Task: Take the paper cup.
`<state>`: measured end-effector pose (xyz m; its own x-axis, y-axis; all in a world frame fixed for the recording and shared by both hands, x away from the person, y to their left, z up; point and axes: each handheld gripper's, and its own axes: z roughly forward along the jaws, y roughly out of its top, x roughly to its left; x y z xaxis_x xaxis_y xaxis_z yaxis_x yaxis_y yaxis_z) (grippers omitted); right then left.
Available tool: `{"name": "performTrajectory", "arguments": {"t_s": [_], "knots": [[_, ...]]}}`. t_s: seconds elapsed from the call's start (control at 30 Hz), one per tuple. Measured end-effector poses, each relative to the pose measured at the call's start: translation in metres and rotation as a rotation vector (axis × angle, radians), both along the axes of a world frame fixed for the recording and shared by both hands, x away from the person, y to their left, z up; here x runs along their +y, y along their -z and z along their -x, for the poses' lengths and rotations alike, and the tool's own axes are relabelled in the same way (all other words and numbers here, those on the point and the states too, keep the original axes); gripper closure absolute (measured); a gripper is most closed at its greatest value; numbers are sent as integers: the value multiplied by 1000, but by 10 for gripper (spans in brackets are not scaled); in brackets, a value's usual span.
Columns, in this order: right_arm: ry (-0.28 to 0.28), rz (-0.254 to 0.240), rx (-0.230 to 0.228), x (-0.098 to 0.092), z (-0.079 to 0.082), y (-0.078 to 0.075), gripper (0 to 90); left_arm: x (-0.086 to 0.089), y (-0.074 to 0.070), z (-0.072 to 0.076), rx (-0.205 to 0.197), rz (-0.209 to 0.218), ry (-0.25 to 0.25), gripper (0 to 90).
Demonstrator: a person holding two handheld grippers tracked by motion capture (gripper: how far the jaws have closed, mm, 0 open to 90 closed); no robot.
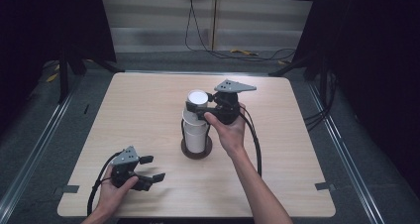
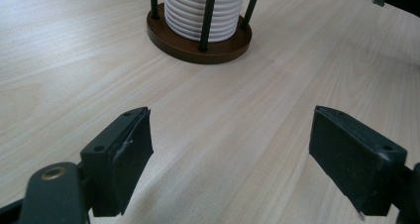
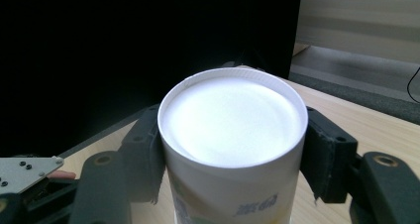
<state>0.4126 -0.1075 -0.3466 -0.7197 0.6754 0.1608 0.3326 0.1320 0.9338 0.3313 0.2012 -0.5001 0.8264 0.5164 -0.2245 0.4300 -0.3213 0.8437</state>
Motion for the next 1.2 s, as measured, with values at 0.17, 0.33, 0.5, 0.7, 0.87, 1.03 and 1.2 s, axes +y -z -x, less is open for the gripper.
{"name": "performTrajectory", "arguments": {"t_s": [0.17, 0.33, 0.5, 0.7, 0.87, 1.03, 1.2], "knots": [[-1, -20, -10, -2, 1, -3, 358, 1, 0, 0, -7, -2, 1, 169], [1, -33, -20, -5, 3, -7, 360, 0, 0, 0, 0, 3, -3, 169], [-5, -27, -31, -4, 4, -8, 361, 0, 0, -1, 3, -2, 8, 169], [-5, -57, -42, -8, 4, -13, 364, -1, 0, 0, 4, -4, 13, 174], [-8, -71, -43, -10, 4, -16, 364, -1, 0, 0, 1, -1, 3, 174], [-5, -103, -39, -15, 5, -19, 366, -2, -1, 0, 13, 21, 3, 174], [-6, -107, -51, -19, 7, -23, 366, -2, -1, -1, 19, 24, 5, 174]]}}
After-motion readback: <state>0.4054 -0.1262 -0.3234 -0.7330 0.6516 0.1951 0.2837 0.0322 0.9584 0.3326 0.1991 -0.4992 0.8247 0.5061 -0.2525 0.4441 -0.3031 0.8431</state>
